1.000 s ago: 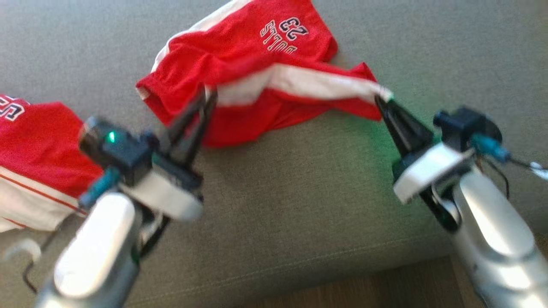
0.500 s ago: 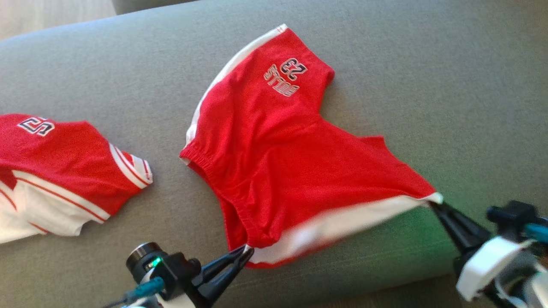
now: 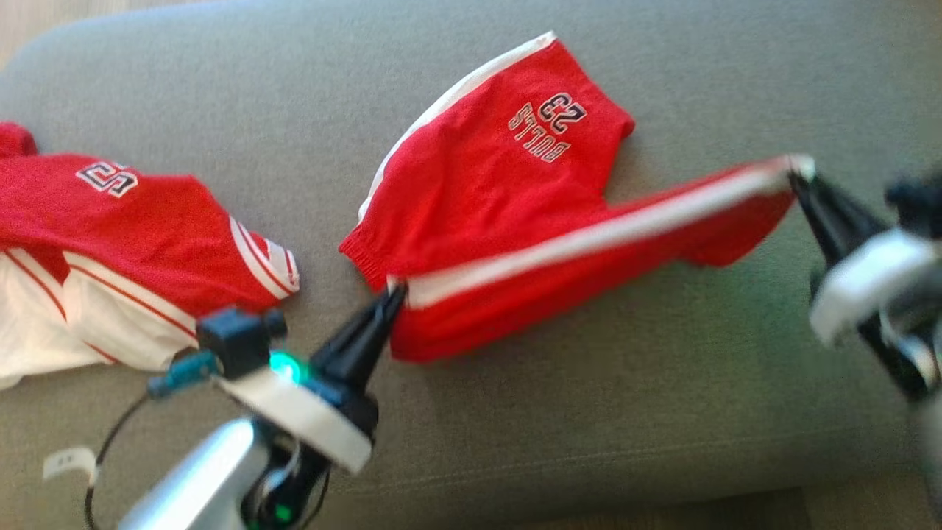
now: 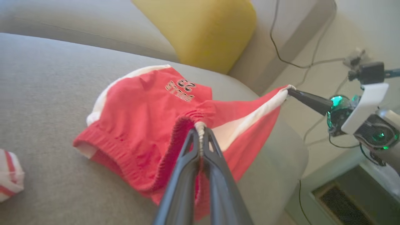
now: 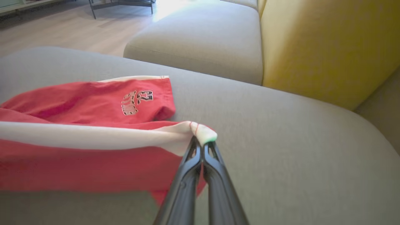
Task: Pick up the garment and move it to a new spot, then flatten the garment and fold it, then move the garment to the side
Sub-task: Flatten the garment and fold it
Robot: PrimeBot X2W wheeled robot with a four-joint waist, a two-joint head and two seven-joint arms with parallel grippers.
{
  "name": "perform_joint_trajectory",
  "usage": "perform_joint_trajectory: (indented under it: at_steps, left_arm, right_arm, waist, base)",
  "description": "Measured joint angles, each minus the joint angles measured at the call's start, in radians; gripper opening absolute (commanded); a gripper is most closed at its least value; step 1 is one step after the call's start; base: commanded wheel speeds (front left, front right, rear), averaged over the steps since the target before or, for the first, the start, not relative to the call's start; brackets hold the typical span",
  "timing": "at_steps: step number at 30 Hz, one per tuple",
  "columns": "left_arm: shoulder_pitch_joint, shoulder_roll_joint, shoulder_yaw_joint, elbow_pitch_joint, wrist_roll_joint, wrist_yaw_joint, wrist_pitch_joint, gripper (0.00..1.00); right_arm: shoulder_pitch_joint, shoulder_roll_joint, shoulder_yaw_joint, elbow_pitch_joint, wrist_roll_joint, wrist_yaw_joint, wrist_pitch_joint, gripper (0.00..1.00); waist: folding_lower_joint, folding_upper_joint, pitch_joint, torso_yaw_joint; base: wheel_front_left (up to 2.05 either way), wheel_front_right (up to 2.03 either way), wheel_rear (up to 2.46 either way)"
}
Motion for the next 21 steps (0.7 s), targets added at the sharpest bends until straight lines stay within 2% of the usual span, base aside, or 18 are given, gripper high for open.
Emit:
perform_joint_trajectory:
  at_steps: [1, 2, 9, 15, 21]
  left_arm:
    - [-0.024, -0.022, 0.015, 0.023, -0.025, 0.000, 0.000, 0.00]
    - [-0.068, -0.063, 0.047, 0.080, -0.071, 0.000, 0.000, 0.00]
    - [-0.182, -0.213, 0.130, 0.240, -0.180, 0.001, 0.000, 0.00]
    - [-0.268, -0.287, 0.137, 0.303, -0.187, 0.001, 0.000, 0.00]
    - [-0.281, -0.338, 0.151, 0.338, -0.151, 0.001, 0.000, 0.00]
  right_arm:
    - [-0.064, 0.000, 0.020, 0.037, -0.004, 0.000, 0.007, 0.00]
    - [-0.199, 0.000, 0.068, 0.130, -0.010, 0.000, 0.006, 0.00]
    - [-0.593, -0.006, 0.224, 0.472, -0.058, 0.000, -0.076, 0.00]
    - [-0.774, -0.016, 0.339, 0.709, -0.080, 0.000, -0.134, 0.00]
    - [-0.889, -0.015, 0.430, 0.874, -0.083, 0.000, -0.194, 0.00]
  waist:
    - [0.0000, 0.0000, 0.009, 0.005]
    - [0.0000, 0.0000, 0.029, 0.014]
    - [0.0002, 0.0000, 0.107, 0.081]
    - [0.0002, 0.0000, 0.151, 0.176]
    - [0.0002, 0.0000, 0.190, 0.254]
  base:
    - [0.00, 0.00, 0.00]
    - [0.00, 0.00, 0.00]
    - [0.00, 0.00, 0.00]
    - [0.00, 0.00, 0.00]
    - [0.00, 0.00, 0.00]
